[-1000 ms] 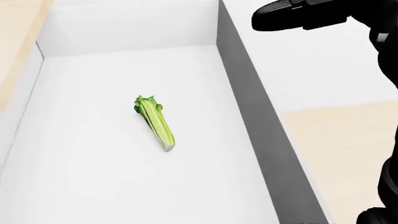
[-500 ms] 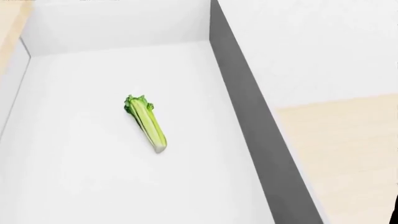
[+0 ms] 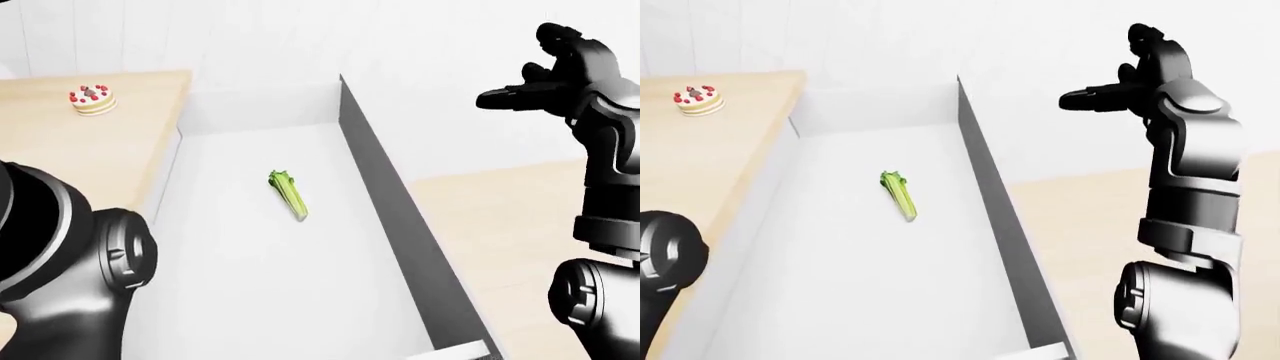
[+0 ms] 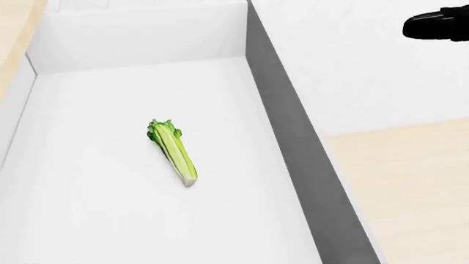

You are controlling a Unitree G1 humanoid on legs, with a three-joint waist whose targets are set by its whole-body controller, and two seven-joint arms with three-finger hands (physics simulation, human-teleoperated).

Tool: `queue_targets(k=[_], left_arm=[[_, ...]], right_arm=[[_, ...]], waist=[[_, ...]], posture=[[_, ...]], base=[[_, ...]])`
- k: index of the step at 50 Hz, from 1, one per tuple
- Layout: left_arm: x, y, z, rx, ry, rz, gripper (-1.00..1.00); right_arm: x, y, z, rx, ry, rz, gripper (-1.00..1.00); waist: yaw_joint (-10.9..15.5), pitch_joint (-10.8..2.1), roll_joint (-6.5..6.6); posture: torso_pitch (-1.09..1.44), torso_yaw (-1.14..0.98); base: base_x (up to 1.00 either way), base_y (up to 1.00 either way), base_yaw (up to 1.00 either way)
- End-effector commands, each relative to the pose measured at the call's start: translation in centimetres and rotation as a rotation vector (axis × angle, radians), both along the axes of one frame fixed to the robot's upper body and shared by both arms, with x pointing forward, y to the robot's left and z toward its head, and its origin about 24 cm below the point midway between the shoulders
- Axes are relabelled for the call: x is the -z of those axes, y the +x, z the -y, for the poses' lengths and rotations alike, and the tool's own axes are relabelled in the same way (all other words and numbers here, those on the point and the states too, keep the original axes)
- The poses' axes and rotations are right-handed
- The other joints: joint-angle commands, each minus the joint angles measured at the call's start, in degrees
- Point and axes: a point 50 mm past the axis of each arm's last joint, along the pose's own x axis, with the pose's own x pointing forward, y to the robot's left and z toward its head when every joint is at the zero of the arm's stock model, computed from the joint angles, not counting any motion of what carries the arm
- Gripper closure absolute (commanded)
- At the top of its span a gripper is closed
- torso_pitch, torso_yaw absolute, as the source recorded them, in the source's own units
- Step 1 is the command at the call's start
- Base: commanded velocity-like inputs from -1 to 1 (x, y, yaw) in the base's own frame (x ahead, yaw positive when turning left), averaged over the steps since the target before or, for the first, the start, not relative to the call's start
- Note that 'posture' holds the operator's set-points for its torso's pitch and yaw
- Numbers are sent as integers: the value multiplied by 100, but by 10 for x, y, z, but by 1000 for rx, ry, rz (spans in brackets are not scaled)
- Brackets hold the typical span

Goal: Close the right drawer.

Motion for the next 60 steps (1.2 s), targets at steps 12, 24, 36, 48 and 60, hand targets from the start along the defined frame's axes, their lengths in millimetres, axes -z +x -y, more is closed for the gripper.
queue_targets(k=[12, 24, 36, 48, 60], left_arm=[[-9, -7, 1, -2, 6, 63, -100], [-11, -8, 0, -4, 8, 65, -100], [-11, -9, -1, -7, 10, 66, -100], [-10, -9, -2, -8, 7, 65, -100], [-9, -10, -2, -9, 9, 64, -100]], right_arm=[[18, 6, 27, 69, 5, 50, -100], [60, 6, 44, 111, 23, -1, -100], [104, 0, 59, 154, 53, -50, -100], [151, -14, 65, 196, 76, -102, -100], [181, -23, 62, 202, 86, -147, -100]], waist=[[11, -180, -30], [10, -206, -43], [2, -229, -50], [-1, -249, -60], [-7, -254, -67]], posture=[[0, 0], [0, 0], [0, 0], [0, 0], [0, 0]], base=[[0, 0, 0], [0, 0, 0], [0, 0, 0], [0, 0, 0], [0, 0, 0]])
